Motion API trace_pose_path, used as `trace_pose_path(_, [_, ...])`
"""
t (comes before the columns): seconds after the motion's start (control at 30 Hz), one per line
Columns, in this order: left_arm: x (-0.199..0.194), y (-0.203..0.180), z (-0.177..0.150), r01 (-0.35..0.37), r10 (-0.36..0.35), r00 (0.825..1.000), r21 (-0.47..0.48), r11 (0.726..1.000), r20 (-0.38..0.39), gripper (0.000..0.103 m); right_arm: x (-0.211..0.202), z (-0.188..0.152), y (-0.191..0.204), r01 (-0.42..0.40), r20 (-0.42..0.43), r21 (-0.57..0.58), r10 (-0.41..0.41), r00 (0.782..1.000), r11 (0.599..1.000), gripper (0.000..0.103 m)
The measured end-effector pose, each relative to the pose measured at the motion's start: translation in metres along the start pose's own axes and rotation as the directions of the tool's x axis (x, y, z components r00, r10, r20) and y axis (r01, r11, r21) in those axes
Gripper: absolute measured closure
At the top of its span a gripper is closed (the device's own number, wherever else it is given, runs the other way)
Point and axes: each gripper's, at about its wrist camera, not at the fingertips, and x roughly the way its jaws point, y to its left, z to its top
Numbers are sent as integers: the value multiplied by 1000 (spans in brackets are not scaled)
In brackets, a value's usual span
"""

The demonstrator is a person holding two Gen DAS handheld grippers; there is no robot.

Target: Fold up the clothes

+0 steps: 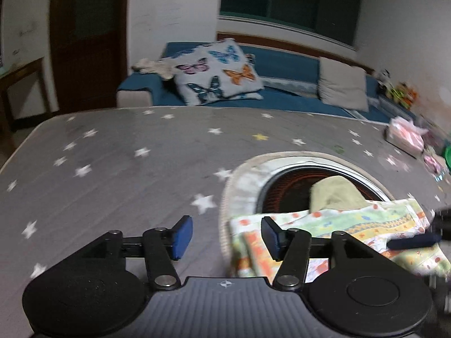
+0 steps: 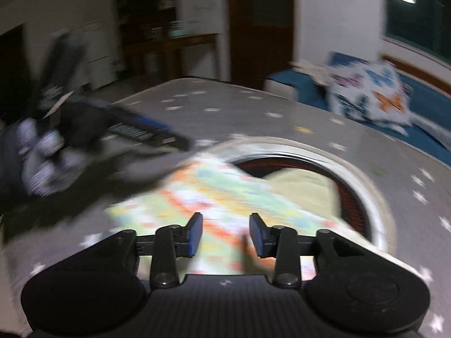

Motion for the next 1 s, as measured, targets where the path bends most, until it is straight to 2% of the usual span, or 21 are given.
trace_pose_path(0.13, [-12, 16, -13, -6, 5, 1000, -63, 998, -19, 40, 16, 3, 50, -68, -8, -163, 68, 998, 984, 56])
trace_pose_path(0.27, [-19, 24, -26, 17, -21, 999, -122, 992, -39, 37, 37, 3, 79, -74, -32, -256, 68, 997, 964, 57])
trace_pose_path(0.33, [-22, 26, -31, 38, -45, 998, -147, 988, -42, 36, 47, 3, 84, -62, -47, -262, 51, 998, 963, 61])
trace_pose_path(0.43, [-26, 24, -36, 76, -85, 995, -174, 982, -45, 32, 57, 4, 88, -41, -63, -258, 26, 998, 965, 72])
trace_pose_path(0.47, [-26, 22, -38, 88, -98, 994, -184, 979, -46, 31, 56, 5, 86, -42, -60, -242, 28, 998, 969, 77])
trace_pose_path(0.57, [-23, 19, -38, 117, -135, 989, -236, 965, -63, 27, 44, 9, 77, -54, -33, -176, 49, 998, 983, 86])
trace_pose_path(0.77, [-17, 12, -35, 183, -229, 970, -368, 912, -84, 27, 16, 15, 67, -61, 28, -119, 65, 998, 991, 89])
trace_pose_path(0.87, [-13, 8, -34, 195, -255, 962, -409, 891, -96, 30, 7, 13, 66, -74, 42, -114, 79, 996, 991, 90])
trace_pose_path(0.93, [-10, 6, -35, 193, -265, 958, -436, 879, -109, 41, 2, 11, 67, -86, 46, -113, 92, 995, 990, 90])
trace_pose_path(0.97, [-8, 6, -36, 188, -267, 957, -452, 872, -117, 50, -1, 9, 67, -94, 48, -113, 100, 994, 989, 90])
trace_pose_path(1.0, [-7, 5, -37, 186, -271, 955, -465, 865, -122, 66, -3, 8, 68, -102, 51, -113, 108, 993, 988, 90])
